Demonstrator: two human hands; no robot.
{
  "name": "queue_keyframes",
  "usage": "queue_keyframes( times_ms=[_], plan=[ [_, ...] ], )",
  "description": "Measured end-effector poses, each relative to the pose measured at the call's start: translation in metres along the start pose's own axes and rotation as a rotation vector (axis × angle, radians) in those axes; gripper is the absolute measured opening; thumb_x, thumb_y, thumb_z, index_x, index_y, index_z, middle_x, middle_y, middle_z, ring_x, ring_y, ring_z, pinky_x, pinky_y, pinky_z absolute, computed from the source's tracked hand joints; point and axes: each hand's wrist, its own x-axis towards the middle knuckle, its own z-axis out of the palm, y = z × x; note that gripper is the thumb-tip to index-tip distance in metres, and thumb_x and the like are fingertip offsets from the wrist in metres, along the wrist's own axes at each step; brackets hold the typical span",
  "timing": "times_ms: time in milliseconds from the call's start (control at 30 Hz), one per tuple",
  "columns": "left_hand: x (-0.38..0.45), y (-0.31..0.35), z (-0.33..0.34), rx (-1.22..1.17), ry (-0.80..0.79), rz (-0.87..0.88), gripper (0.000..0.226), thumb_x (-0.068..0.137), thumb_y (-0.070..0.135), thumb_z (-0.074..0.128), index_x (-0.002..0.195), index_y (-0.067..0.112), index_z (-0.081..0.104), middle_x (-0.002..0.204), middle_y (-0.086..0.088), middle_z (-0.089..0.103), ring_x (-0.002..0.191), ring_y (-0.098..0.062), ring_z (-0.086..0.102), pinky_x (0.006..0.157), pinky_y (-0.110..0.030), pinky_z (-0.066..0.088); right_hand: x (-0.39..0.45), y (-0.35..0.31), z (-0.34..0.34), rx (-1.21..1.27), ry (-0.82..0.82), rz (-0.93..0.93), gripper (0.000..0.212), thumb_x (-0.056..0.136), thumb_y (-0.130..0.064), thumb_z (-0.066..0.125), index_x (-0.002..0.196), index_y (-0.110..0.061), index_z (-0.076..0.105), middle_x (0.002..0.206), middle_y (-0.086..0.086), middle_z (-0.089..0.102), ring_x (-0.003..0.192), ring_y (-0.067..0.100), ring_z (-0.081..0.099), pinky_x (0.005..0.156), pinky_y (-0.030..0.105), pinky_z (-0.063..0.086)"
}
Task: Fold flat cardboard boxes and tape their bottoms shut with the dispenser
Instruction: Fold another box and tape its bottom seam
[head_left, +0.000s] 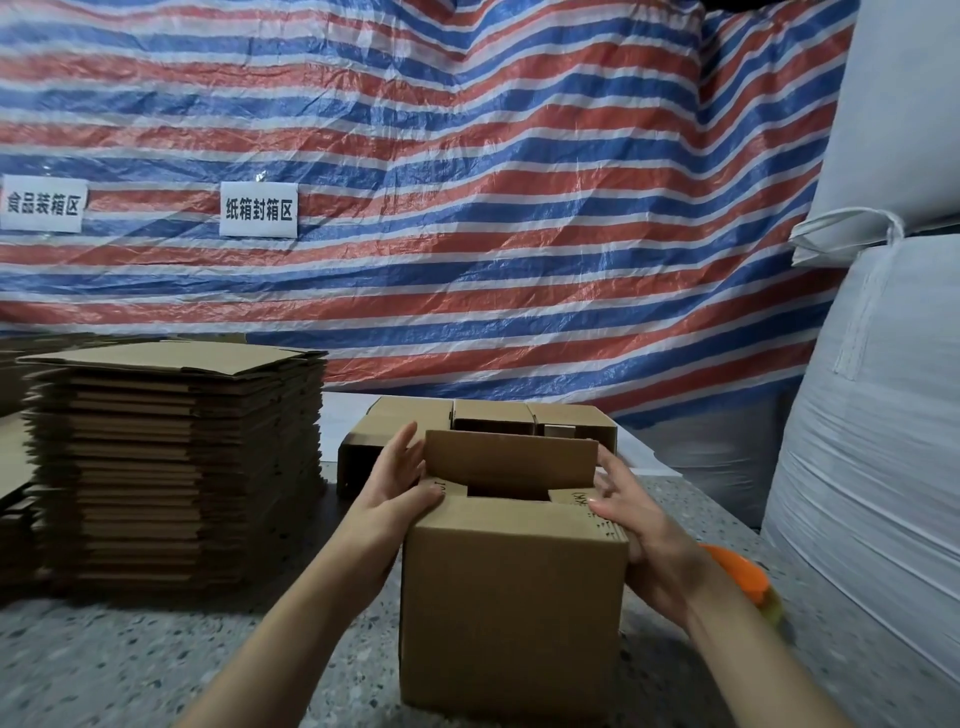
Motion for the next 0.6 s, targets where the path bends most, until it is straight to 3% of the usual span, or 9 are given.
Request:
queue_keyframes(
  times_ms=[67,133,200,267,333,500,600],
  plan=[
    [-0.001,-0.001,-0.002,0.013,0.026,0.008,0.059,0.094,0.006,0.060,0.135,0.047,0.047,0.123,0.020,0.057,0.112,0.001,0.055,0.086,-0.019,0.044,-0.003,0.001,0.001,0.090,-0.024,-0.010,0.051,0.087,-0.016,0.060,0.137,-0.030,0.057,0.133,0.014,0.064,0.117,0.033,0.065,0.089,0.043,0.059],
    [-0.002,-0.003,-0.003,0.027,0.038,-0.002,0.040,0.093,0.009,0.061,0.118,0.040,0.067,0.112,0.007,0.068,0.103,-0.007,0.063,0.079,-0.020,0.049,-0.005,0.006,0.001,0.174,0.018,-0.003,0.034,0.087,-0.018,0.060,0.120,-0.020,0.069,0.123,0.022,0.067,0.104,0.034,0.069,0.079,0.042,0.061],
    [-0.003,-0.005,-0.004,0.058,0.046,-0.019,0.024,0.093,0.012,0.060,0.098,0.028,0.077,0.109,0.003,0.070,0.104,-0.017,0.063,0.084,-0.029,0.051,-0.004,0.012,0.002,0.188,0.066,0.005,0.026,0.086,-0.022,0.061,0.109,-0.014,0.071,0.116,0.024,0.068,0.095,0.033,0.068,0.076,0.042,0.059],
    [-0.002,-0.008,-0.004,0.066,0.070,-0.008,0.023,0.093,0.009,0.060,0.085,0.020,0.079,0.109,0.004,0.070,0.111,-0.019,0.061,0.099,-0.038,0.046,-0.002,0.016,0.004,0.158,0.105,0.000,0.026,0.084,-0.026,0.062,0.105,-0.011,0.067,0.108,0.020,0.069,0.087,0.031,0.068,0.070,0.040,0.059],
    [-0.001,-0.009,-0.004,0.078,0.076,0.001,0.027,0.093,0.007,0.059,0.078,0.019,0.078,0.107,0.005,0.070,0.112,-0.020,0.061,0.103,-0.040,0.043,0.001,0.020,0.005,0.132,0.131,-0.024,0.026,0.082,-0.028,0.062,0.102,-0.012,0.065,0.099,0.014,0.072,0.082,0.028,0.070,0.068,0.038,0.059],
    [-0.001,-0.001,-0.006,0.178,0.037,0.008,0.029,0.095,0.011,0.059,0.078,0.025,0.078,0.105,0.011,0.071,0.107,-0.013,0.063,0.086,-0.027,0.044,0.005,0.025,0.006,0.112,0.162,-0.057,0.025,0.080,-0.031,0.062,0.098,-0.014,0.065,0.094,0.010,0.074,0.078,0.024,0.071,0.065,0.036,0.060],
    [-0.001,0.016,-0.007,0.438,0.000,-0.028,0.024,0.097,0.019,0.060,0.084,0.031,0.076,0.102,0.014,0.071,0.098,-0.010,0.065,0.079,-0.026,0.051,0.006,0.024,0.006,0.088,0.167,-0.058,0.025,0.079,-0.032,0.062,0.097,-0.013,0.064,0.094,0.010,0.073,0.077,0.023,0.070,0.064,0.034,0.058]
  ],
)
